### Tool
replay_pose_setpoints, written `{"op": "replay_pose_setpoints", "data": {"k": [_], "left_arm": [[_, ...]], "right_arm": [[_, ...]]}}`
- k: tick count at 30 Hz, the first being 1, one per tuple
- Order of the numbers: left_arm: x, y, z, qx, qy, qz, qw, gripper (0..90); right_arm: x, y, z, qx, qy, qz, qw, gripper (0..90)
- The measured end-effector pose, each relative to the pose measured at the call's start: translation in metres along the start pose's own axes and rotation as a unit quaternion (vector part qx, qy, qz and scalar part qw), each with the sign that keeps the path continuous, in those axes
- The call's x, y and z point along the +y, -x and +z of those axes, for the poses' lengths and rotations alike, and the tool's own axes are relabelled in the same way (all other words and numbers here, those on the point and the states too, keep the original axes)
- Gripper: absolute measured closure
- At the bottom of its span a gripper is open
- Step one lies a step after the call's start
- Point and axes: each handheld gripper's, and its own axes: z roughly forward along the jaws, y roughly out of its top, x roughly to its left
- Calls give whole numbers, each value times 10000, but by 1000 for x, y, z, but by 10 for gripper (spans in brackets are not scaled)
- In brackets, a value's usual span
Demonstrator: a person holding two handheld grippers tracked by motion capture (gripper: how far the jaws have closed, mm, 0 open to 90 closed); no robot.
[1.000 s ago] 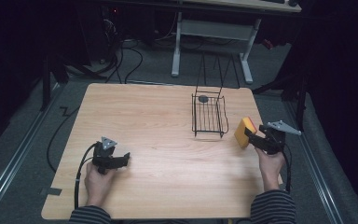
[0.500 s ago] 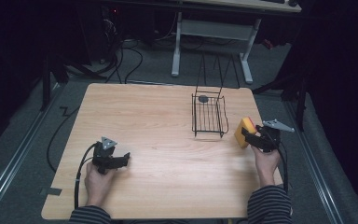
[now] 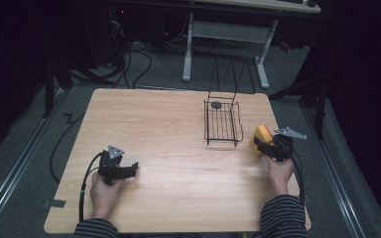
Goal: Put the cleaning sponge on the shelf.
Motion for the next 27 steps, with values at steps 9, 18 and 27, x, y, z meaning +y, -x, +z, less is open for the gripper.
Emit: {"op": "replay_pose_setpoints", "data": {"k": [9,18,27], "left_arm": [[0,0,0,1,1,1,10000,175],[0,0,0,-3,-7,1,10000,175],[0,0,0,-3,-8,1,10000,175]], "right_arm": [[-5,3,4,-84,-26,110,9999,417],[-12,6,9,-62,-137,112,9998,464],[-14,2,13,-64,-173,24,9998,525]]}}
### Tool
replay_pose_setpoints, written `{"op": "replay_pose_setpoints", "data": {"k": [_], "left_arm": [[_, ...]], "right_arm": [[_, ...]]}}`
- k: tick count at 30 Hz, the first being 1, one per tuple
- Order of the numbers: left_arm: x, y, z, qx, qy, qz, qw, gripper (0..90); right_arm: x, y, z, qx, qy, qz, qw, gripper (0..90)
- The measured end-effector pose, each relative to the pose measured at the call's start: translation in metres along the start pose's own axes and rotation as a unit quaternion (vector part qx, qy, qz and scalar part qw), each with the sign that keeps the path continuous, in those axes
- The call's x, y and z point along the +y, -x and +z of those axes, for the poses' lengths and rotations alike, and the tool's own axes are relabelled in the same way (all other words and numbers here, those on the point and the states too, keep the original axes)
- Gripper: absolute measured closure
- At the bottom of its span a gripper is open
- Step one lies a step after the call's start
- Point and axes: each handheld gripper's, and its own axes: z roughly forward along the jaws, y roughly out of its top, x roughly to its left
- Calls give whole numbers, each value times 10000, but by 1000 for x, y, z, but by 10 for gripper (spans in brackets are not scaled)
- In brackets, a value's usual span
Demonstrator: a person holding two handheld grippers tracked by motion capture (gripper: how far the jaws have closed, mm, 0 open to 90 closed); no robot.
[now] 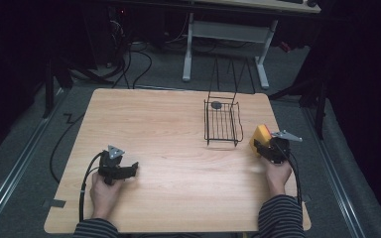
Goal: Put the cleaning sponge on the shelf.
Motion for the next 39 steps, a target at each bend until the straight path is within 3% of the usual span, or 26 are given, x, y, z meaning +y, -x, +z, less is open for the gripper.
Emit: {"op": "replay_pose_setpoints", "data": {"k": [10,27,39], "left_arm": [[0,0,0,3,5,-1,10000,175],[0,0,0,-2,-2,2,10000,175],[0,0,0,5,8,0,10000,175]], "right_arm": [[-1,0,1,-60,-41,-75,9999,601],[2,2,-5,57,-2,-34,10000,609],[4,-4,-13,197,100,-83,9997,610]]}}
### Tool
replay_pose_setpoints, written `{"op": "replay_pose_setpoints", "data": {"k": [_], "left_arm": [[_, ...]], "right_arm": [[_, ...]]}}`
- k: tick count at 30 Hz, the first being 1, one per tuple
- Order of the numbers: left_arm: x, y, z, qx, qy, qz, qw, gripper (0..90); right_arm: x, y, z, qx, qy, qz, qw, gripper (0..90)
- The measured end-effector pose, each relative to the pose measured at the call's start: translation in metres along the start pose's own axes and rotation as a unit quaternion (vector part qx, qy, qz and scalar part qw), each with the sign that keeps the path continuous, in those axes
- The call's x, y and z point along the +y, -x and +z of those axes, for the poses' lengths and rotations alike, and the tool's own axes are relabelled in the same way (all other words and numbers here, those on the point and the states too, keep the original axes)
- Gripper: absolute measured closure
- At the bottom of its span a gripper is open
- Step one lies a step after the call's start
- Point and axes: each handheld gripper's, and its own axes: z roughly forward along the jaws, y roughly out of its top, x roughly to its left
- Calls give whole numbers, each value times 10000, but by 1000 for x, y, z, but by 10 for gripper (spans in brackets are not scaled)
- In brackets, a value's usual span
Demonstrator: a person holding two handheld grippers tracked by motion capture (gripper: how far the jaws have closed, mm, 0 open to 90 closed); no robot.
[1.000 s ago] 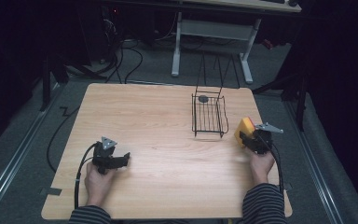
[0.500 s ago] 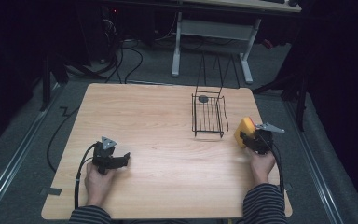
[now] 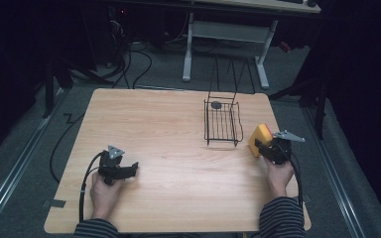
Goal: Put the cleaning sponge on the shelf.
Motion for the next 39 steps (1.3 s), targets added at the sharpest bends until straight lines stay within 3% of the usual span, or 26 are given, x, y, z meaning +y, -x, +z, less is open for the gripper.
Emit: {"op": "replay_pose_setpoints", "data": {"k": [24,39], "left_arm": [[0,0,0,-3,-1,0,10000,175],[0,0,0,-2,0,0,10000,175]], "right_arm": [[8,-6,-25,118,162,-159,9997,611],[21,-14,-43,343,352,-231,9985,610]]}}
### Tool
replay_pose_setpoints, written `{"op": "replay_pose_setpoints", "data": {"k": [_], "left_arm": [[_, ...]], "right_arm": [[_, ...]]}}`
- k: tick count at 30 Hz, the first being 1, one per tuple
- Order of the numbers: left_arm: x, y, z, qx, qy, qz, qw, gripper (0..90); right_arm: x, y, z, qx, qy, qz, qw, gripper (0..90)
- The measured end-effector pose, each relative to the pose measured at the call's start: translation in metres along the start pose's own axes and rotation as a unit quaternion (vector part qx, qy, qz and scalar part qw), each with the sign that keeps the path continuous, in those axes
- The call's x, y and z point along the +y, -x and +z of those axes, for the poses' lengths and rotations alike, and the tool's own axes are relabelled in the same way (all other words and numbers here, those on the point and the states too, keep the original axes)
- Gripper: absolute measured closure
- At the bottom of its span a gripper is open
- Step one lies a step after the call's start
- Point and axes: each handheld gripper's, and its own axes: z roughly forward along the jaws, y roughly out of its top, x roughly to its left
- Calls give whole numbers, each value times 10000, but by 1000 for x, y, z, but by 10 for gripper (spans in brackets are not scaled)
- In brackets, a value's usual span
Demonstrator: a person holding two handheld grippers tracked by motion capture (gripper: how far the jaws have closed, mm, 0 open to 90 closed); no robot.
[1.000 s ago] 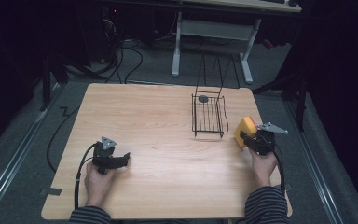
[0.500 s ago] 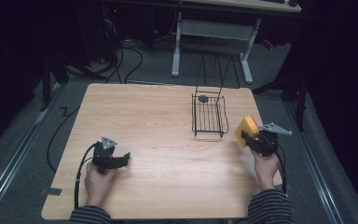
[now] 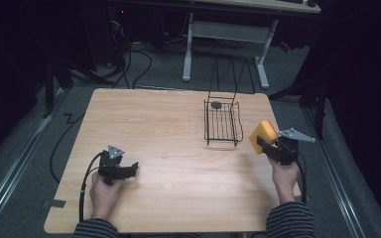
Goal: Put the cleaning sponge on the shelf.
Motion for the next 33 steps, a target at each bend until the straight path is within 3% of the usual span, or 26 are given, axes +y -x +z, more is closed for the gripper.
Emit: {"op": "replay_pose_setpoints", "data": {"k": [20,33], "left_arm": [[0,0,0,-2,3,-3,10000,175],[0,0,0,-3,3,-4,10000,176]], "right_arm": [[24,-24,-4,355,146,-199,9991,611],[45,-43,8,500,158,-441,9977,610]]}}
